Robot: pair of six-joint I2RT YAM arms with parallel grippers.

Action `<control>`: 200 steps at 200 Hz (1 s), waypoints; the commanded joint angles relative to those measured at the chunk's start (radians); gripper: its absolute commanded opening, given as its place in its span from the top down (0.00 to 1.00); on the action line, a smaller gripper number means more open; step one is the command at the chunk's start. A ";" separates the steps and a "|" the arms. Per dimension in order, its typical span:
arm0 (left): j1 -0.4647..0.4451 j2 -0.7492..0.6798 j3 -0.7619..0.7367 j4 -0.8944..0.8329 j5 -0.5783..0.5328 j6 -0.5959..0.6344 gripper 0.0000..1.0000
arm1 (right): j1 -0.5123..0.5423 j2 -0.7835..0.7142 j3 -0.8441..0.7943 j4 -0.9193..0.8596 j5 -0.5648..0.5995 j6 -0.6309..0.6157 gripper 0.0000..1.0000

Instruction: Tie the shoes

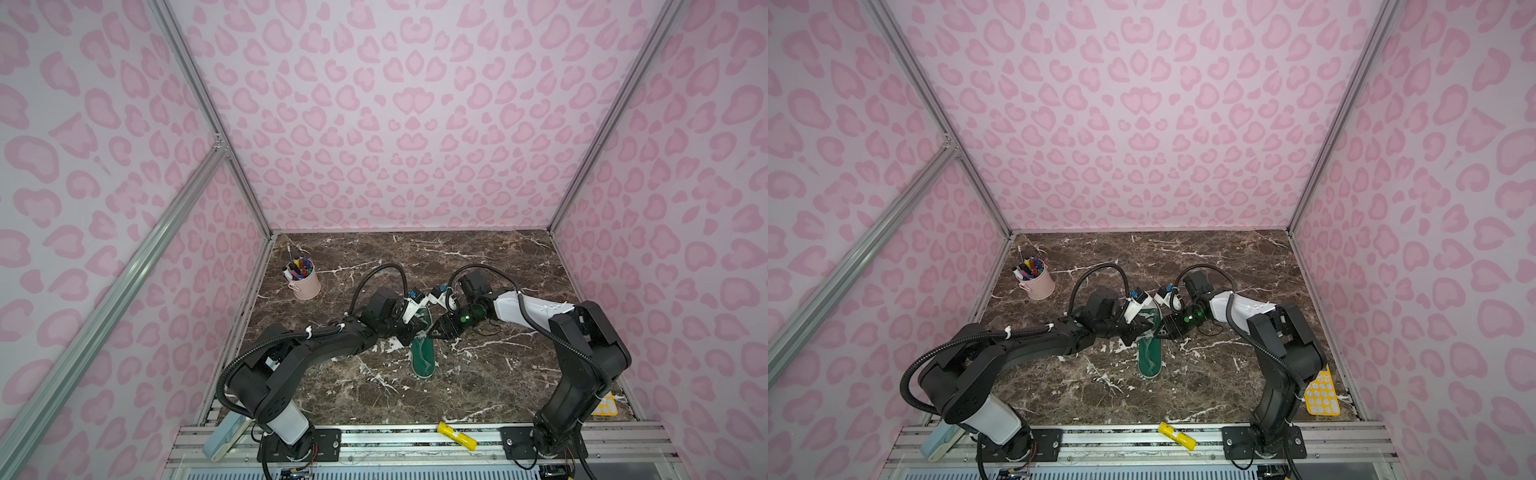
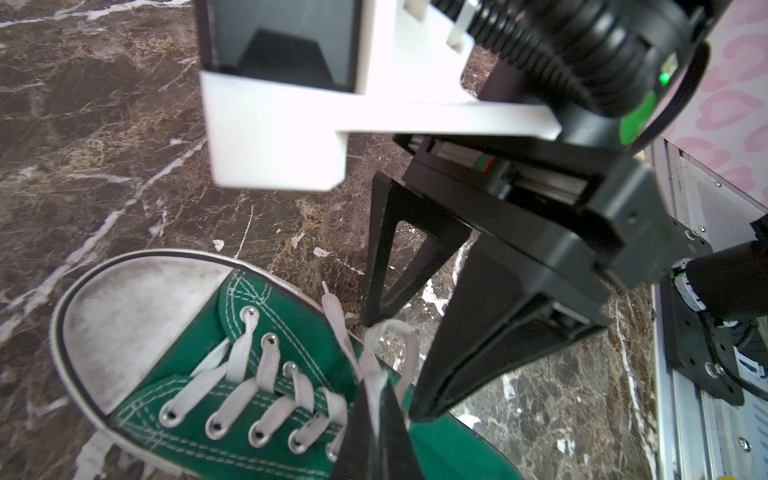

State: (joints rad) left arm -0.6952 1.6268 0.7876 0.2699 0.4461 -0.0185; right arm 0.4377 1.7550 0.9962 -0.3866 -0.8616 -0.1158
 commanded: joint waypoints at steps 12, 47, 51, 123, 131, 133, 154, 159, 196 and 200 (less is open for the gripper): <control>0.004 0.009 0.012 -0.001 0.019 -0.008 0.96 | 0.004 -0.002 -0.015 -0.010 -0.058 -0.029 0.50; 0.008 0.001 0.000 0.006 0.016 -0.011 0.96 | 0.005 -0.002 -0.011 -0.010 -0.073 -0.010 0.56; 0.008 0.001 0.001 0.004 0.018 -0.009 0.96 | 0.003 0.000 -0.011 -0.009 -0.074 -0.010 0.57; 0.016 -0.008 -0.006 0.006 0.009 -0.014 0.96 | 0.015 0.012 -0.009 -0.018 -0.027 0.011 0.81; 0.016 -0.010 -0.009 0.009 0.006 -0.017 0.96 | 0.015 0.004 -0.024 -0.005 -0.019 0.024 0.85; 0.015 -0.011 -0.010 0.010 0.006 -0.017 0.96 | 0.015 0.001 -0.027 -0.002 -0.020 0.026 0.86; 0.019 -0.013 -0.020 0.015 0.008 -0.020 0.96 | 0.015 -0.022 -0.057 0.019 -0.008 0.050 0.95; 0.019 -0.013 -0.021 0.014 0.007 -0.021 0.96 | 0.015 -0.027 -0.061 0.021 -0.004 0.054 0.98; 0.020 -0.025 -0.036 0.023 -0.017 -0.029 0.96 | 0.016 -0.065 -0.095 0.032 0.037 0.092 1.00; 0.023 -0.027 -0.039 0.024 -0.022 -0.031 0.96 | 0.016 -0.068 -0.101 0.034 0.044 0.096 1.00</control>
State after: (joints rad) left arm -0.6773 1.6135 0.7582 0.2642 0.4442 -0.0391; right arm 0.4519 1.7016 0.9195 -0.3695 -0.8600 -0.0570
